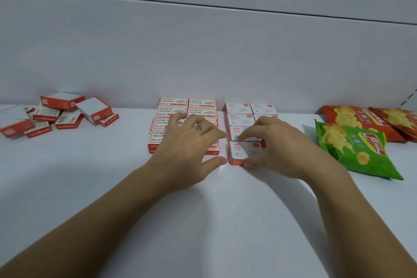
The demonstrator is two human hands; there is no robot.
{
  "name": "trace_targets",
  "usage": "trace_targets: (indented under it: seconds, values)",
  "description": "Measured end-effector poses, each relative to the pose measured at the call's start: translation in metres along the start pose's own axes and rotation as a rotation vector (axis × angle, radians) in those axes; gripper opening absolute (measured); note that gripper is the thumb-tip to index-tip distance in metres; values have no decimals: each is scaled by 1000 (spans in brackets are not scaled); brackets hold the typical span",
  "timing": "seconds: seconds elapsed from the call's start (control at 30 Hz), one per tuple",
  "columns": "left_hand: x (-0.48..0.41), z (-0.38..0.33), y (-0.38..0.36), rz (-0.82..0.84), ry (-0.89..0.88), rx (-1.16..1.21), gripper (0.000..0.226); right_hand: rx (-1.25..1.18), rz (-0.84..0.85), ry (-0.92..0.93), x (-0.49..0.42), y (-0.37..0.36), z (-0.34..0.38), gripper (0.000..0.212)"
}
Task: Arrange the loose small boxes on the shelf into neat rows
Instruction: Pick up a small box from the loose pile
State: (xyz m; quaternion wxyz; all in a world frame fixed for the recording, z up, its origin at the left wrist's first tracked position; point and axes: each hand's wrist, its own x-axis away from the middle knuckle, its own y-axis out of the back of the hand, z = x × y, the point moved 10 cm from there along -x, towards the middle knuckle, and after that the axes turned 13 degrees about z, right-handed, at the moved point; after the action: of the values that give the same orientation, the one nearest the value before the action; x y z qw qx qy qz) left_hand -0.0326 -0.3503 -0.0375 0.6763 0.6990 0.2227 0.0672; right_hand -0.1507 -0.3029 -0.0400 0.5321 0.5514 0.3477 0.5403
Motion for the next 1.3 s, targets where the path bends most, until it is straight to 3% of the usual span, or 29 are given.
trace_targets:
  seconds: [0.5,0.8,0.97,1.1,1.3]
  values:
    - [-1,5,-1,85,45,36,50,17,35,-24,-4,-6,-6,38]
    - [-2,11,-8,152,81,17,48,4,42,-9,-4,-7,-6,42]
    - [0,14,5,62,61,27,46,-52,27,32,-5,8,5,58]
    - [1,35,14,49,157,11,50,-21,-116,117,-13,38,33,60]
    - [11,70,42,32,302,-43,52,40,-124,194,-40,46,71,61]
